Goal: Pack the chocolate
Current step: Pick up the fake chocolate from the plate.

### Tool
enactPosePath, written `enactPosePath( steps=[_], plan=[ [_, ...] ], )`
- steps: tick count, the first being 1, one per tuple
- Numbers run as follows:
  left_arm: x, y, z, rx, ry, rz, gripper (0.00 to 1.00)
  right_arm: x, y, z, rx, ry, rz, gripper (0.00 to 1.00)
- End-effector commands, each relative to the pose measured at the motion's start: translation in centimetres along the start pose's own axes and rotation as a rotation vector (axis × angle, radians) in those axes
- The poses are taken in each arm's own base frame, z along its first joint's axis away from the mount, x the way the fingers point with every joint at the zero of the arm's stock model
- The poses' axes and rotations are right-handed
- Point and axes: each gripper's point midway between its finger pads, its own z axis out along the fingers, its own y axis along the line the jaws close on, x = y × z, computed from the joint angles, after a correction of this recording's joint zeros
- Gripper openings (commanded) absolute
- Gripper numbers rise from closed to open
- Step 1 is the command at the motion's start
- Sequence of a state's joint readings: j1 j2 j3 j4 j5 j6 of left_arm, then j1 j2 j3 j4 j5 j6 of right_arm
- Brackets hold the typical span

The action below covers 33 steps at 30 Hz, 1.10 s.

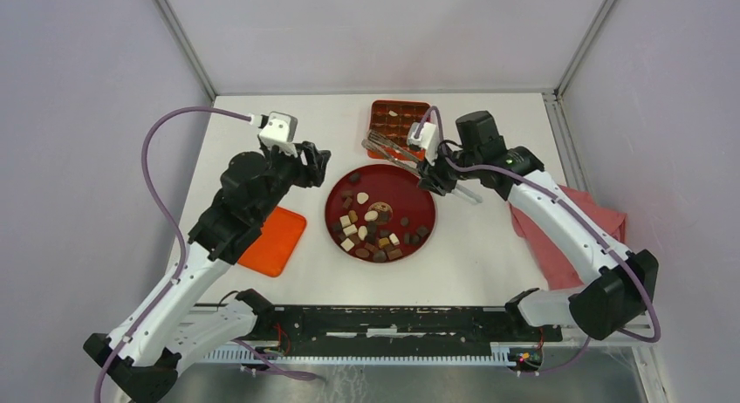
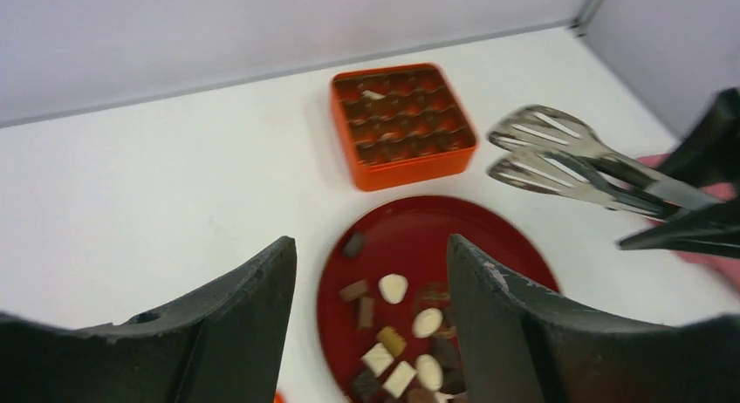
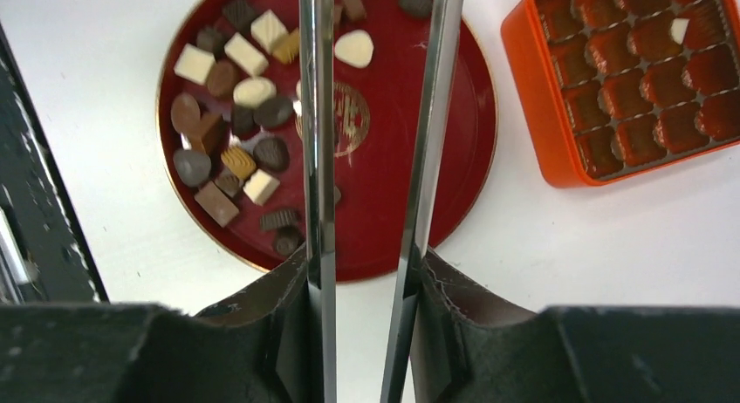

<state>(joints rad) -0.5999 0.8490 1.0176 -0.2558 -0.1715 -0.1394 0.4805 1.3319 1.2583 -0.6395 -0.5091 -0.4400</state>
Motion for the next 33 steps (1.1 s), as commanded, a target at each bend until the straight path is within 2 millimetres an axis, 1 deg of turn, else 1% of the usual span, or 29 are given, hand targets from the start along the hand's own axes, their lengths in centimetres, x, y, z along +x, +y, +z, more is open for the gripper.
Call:
enactPosePath(
  steps=[1,5,8,12,16,19,23,33],
  plan=[
    [1.1,5.2,-0.1,-0.219,0.059,0.146,0.7,3.2,-0.4,0.1,0.042,0.173,-0.109,0.4],
    [3.8,8.2,0.7,-0.265,0.126,0.102,0.7,6.5,0.9,0.6,-0.021,0.305,-0.133,0.4],
    [6.7,9.8,1.6,-0.254,0.207,0.045,0.7,8.7,1.4,0.9,-0.031,0.408,-0.169,0.4],
    [9.8,10.4,2.3,-0.251,0.283,0.028,0.7,11.5,1.3,1.5,-0.029,0.55,-0.203,0.4],
    [12.4,10.7,2.4,-0.246,0.35,0.035,0.7,13.9,1.2,1.8,-0.06,0.671,-0.213,0.4],
    [13.0,10.7,2.2,-0.241,0.364,0.038,0.7,15.3,0.7,1.6,-0.06,0.746,-0.232,0.4],
    [13.2,10.6,2.3,-0.233,0.37,0.041,0.7,16.6,0.5,1.8,-0.079,0.816,-0.24,0.4],
    [13.4,10.3,2.2,-0.213,0.372,0.041,0.69,17.2,0.5,2.7,-0.119,0.849,-0.228,0.42]
  ],
)
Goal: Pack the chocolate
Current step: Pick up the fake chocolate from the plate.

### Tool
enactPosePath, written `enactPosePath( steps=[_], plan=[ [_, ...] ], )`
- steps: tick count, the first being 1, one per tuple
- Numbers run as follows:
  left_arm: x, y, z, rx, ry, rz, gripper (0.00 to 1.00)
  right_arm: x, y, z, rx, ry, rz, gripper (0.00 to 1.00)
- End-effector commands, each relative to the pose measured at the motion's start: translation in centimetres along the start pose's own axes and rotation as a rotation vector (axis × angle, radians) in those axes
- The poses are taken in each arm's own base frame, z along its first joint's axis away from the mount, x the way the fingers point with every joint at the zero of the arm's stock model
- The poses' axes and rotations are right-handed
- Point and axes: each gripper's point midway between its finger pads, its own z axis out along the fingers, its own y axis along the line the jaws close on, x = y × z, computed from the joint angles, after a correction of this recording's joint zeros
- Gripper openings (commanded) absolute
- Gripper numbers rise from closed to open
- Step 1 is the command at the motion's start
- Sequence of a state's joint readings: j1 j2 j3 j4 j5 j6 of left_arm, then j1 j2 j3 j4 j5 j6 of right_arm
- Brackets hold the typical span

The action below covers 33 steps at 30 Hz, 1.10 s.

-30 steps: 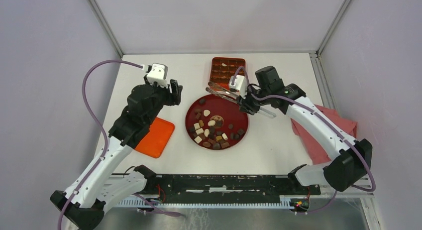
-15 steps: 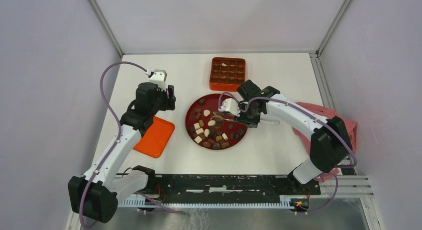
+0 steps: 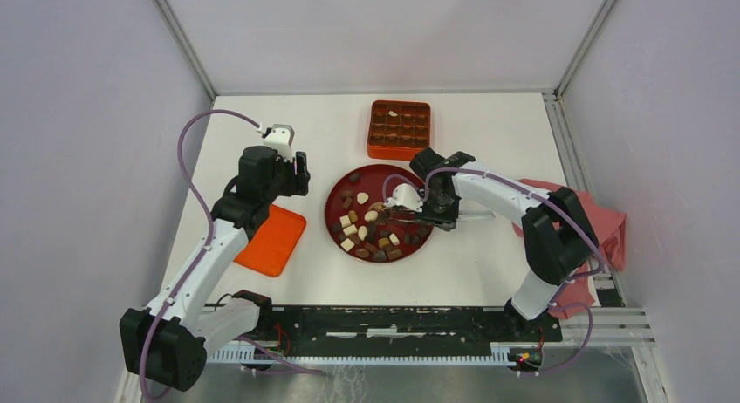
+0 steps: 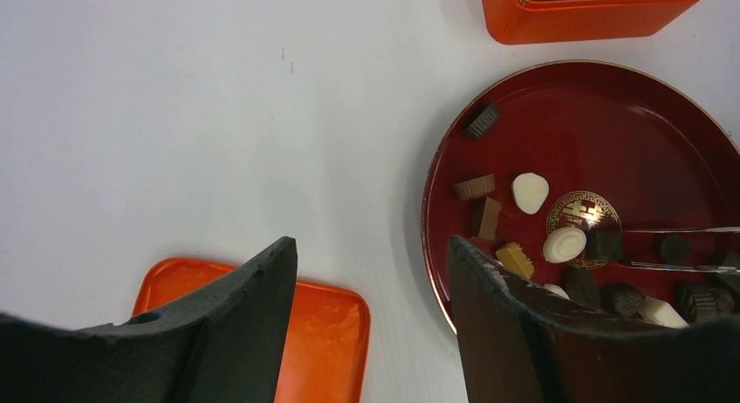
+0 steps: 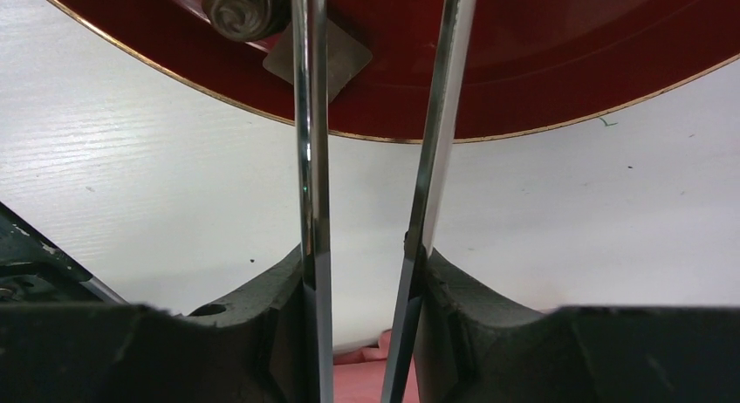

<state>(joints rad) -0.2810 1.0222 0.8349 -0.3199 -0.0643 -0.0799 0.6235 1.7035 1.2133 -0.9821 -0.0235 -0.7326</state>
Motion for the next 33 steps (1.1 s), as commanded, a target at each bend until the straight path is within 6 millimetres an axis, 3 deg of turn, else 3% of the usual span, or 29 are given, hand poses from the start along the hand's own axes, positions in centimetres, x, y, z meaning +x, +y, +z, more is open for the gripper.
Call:
enactPosePath(
  steps=[1,11,23,29,33],
  plan=[
    [-0.7,-0.3,-0.2,0.032,-0.03,0.031,0.69,-0.6,-1.3,-1.1,0.04,-0.001,-0.011,0.43],
    [-0.6,-0.7,-0.2,0.051,-0.025,0.031,0.69,-2.3,-1.1,-0.6,-0.011,-0.05,0.002,0.45],
    [-0.5,-0.8,-0.1,0.057,-0.02,0.032,0.68,-2.9,-1.0,0.2,-0.028,-0.051,0.001,0.44],
    [-0.6,-0.8,-0.1,0.057,-0.023,0.032,0.68,-3.2,-1.3,-0.7,-0.012,-0.068,0.001,0.22],
    [-0.6,-1.1,-0.1,0.074,-0.022,0.033,0.68,-3.1,-1.3,-1.5,0.002,-0.08,0.005,0.15]
  ],
)
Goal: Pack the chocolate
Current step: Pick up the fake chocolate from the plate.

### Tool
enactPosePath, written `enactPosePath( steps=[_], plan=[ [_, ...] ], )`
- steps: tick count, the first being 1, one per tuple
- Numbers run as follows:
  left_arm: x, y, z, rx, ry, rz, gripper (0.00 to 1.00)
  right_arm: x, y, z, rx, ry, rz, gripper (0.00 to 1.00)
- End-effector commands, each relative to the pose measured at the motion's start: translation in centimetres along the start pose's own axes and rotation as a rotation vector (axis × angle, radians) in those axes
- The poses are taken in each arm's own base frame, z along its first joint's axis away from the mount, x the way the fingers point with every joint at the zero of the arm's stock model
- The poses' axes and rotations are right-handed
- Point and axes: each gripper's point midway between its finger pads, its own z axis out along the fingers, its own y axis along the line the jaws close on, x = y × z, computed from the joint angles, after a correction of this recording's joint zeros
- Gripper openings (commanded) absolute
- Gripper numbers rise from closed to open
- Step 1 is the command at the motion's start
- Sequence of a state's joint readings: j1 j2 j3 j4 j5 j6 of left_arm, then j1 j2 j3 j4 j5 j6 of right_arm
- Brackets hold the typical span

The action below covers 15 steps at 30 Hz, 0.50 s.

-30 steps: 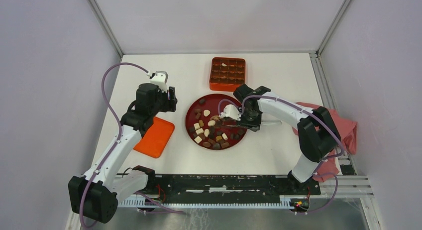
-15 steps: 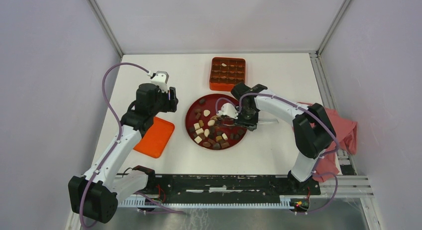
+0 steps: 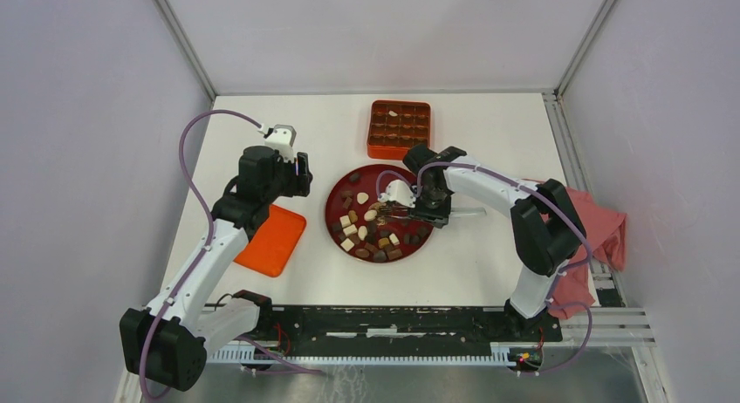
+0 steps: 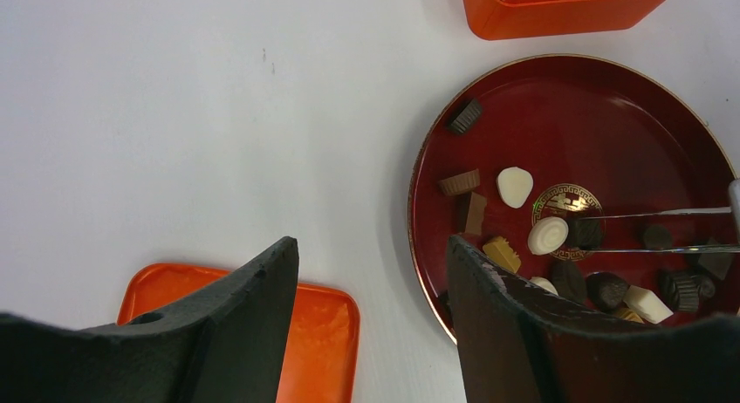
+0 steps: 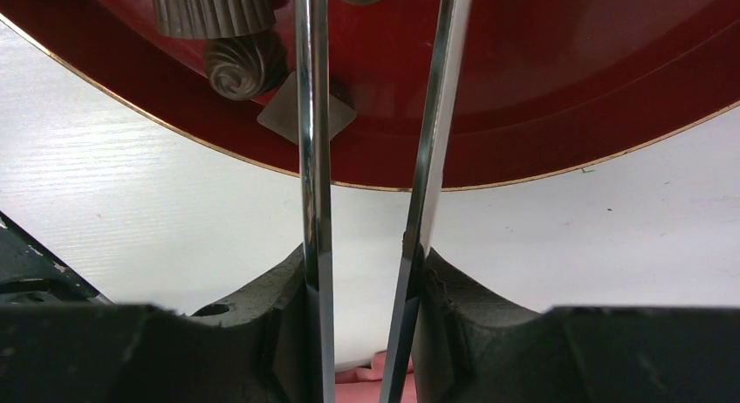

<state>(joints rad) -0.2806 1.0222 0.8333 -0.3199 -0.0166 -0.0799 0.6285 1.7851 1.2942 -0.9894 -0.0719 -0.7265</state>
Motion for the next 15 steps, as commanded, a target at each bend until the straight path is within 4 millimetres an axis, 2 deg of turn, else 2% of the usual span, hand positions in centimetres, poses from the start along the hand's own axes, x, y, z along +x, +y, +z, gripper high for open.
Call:
enactPosePath(
  steps=[1,9,15],
  plan=[
    [-0.7,-0.3,-0.1,0.032,-0.025,0.033,0.68,-1.1,-0.8,-2.5,0.048,-0.058,0.008,0.13],
    [-0.7,-0.5,-0.1,0.038,-0.025,0.034,0.68,-0.7,-1.0,-3.4,0.039,-0.116,0.058,0.06],
    [-0.7,-0.5,-0.1,0.039,-0.026,0.035,0.68,-0.7,-2.0,-4.2,0.047,-0.161,0.098,0.02]
  ],
)
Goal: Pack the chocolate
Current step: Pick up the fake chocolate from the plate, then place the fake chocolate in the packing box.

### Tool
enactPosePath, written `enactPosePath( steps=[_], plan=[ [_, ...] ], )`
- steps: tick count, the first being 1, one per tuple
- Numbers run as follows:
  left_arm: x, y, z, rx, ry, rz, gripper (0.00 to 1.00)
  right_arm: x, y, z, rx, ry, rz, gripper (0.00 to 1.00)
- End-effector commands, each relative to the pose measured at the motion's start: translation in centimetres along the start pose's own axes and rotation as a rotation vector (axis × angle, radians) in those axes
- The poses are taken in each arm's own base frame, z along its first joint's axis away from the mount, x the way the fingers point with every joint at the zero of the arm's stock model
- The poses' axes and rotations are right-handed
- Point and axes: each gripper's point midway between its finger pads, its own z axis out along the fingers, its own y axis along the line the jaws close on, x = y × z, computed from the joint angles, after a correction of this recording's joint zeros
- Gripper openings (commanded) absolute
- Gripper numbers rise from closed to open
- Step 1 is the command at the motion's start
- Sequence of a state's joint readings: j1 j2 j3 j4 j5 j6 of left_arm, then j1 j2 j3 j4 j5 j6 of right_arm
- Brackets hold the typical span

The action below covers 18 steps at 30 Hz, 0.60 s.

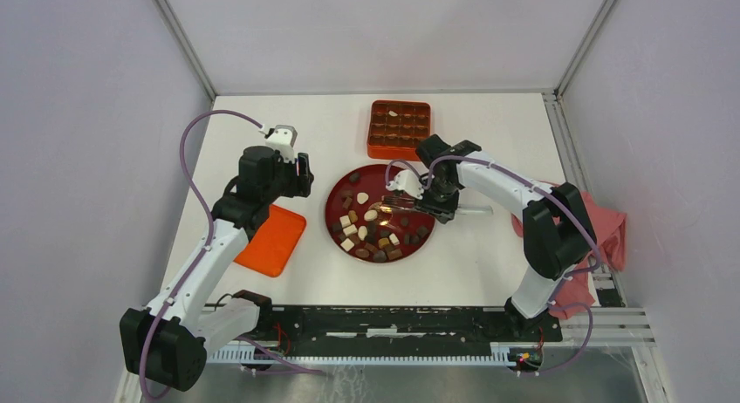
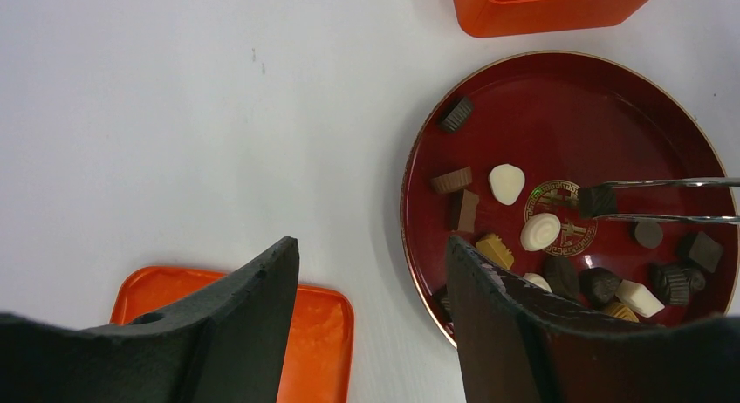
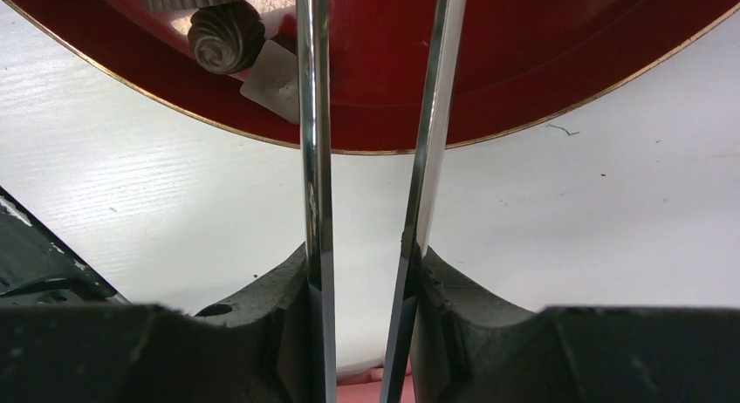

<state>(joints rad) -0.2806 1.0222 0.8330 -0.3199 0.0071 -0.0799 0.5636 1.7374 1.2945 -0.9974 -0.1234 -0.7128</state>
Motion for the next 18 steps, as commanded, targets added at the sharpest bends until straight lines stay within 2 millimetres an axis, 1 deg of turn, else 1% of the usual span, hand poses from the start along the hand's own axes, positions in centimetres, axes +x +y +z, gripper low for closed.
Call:
enactPosePath(
  steps=[1,3,6,11,13,15,18],
  plan=[
    [-0.7,-0.1,-0.1,0.016,-0.026,0.035,0.68,-1.6,-1.5,-2.8,0.048,-0.109,0.035,0.02],
    [-0.7,-0.1,-0.1,0.016,-0.026,0.035,0.68,-1.9,-2.5,-3.5,0.063,-0.146,0.064,0.01],
    [-0.7,-0.1,-0.1,0.016,-0.026,0.036,0.68,-2.2,-4.7,-5.0,0.093,-0.206,0.118,0.01],
    [-0.7,0.0,0.0,0.012,-0.025,0.039,0.68,-2.4,-10.3,-8.2,0.189,-0.29,0.218,0.01],
    [-0.7,0.1,0.0,0.011,-0.024,0.038,0.68,-2.3,-13.0,-9.3,0.236,-0.313,0.261,0.02],
    [-0.7,0.0,0.0,0.01,-0.024,0.038,0.68,-2.3,-15.3,-9.9,0.28,-0.326,0.3,0.02],
    [-0.6,0.1,0.0,0.008,-0.022,0.039,0.68,-2.3,-18.1,-10.0,0.33,-0.323,0.337,0.02]
  ],
)
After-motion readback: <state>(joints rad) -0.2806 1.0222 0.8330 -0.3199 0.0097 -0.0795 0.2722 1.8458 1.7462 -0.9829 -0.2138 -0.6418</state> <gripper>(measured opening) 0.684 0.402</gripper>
